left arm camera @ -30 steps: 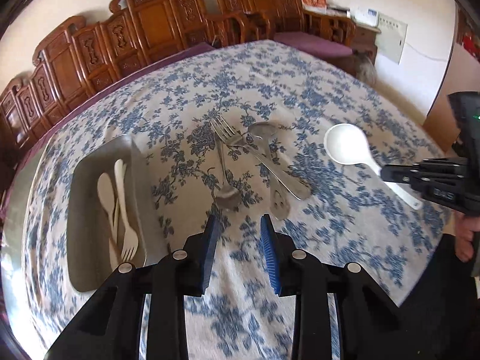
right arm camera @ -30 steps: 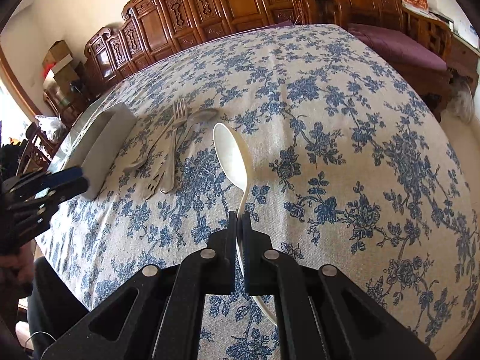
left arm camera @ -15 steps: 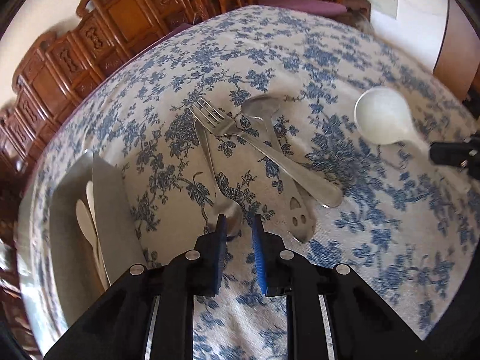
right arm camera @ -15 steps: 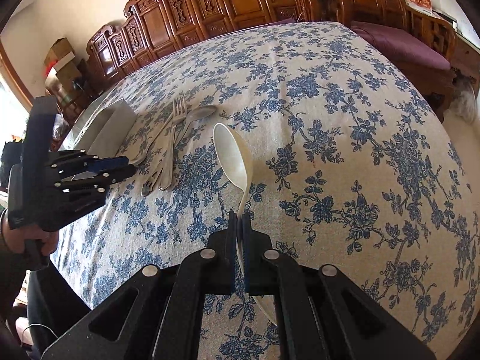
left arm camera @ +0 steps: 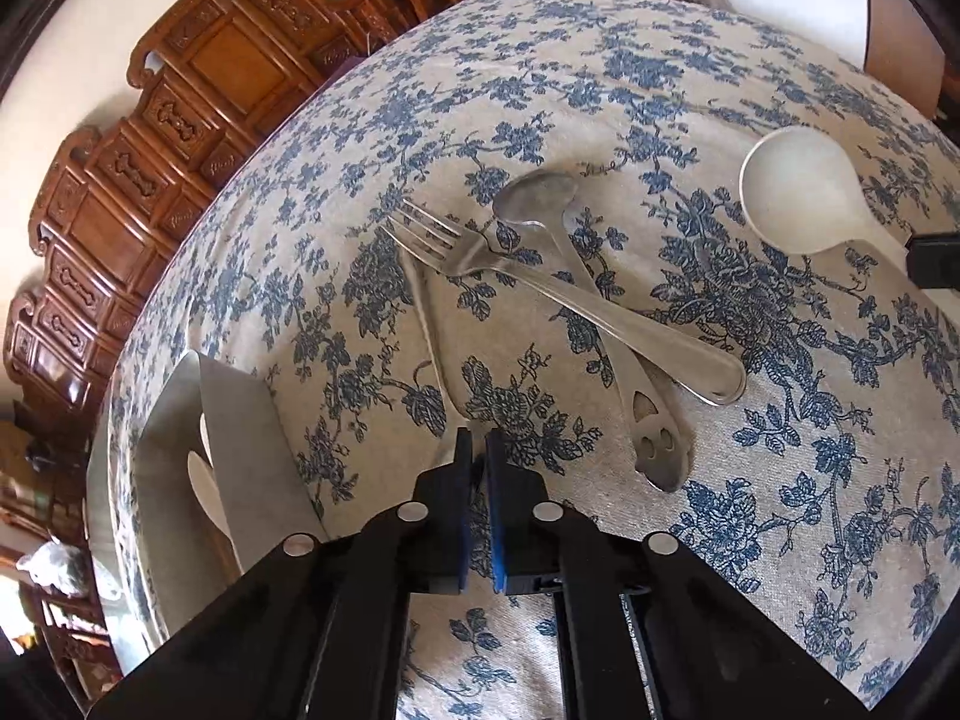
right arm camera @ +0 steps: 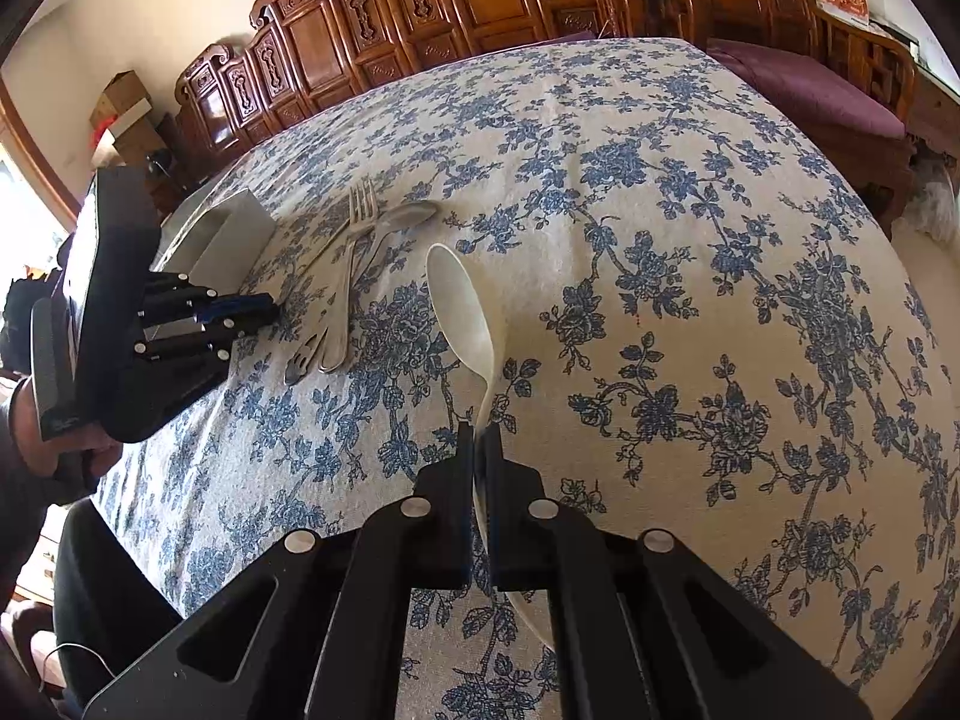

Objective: Organize utensils

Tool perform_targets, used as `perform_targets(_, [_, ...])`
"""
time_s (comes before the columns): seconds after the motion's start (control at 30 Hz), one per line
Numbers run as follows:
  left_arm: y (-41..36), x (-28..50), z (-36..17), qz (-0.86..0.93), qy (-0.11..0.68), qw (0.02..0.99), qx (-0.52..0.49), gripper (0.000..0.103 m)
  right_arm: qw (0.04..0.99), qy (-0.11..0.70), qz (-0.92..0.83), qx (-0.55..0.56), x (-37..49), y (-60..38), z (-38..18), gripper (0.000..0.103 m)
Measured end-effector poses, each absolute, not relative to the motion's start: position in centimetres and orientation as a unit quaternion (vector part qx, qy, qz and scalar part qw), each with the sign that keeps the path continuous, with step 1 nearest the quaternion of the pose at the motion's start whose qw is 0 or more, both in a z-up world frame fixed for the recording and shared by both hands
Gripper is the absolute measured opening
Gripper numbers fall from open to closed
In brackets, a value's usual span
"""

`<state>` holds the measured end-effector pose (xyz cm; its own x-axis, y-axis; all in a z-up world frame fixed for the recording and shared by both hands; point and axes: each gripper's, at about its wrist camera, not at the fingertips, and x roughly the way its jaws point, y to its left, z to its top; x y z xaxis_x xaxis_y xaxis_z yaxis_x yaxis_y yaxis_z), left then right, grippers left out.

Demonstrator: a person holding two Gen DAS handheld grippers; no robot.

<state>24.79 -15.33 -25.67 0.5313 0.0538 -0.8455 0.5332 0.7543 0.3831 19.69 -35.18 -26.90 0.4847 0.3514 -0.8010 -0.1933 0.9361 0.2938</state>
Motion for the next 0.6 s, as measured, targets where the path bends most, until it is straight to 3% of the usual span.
perform_targets(0.6, [-11.4,24.0,-20.4,-0.163,0.433,0.867,0.182,0.000,0.858,0.482,0.165,0.065,19.5,-34.2,-26.9,0.004])
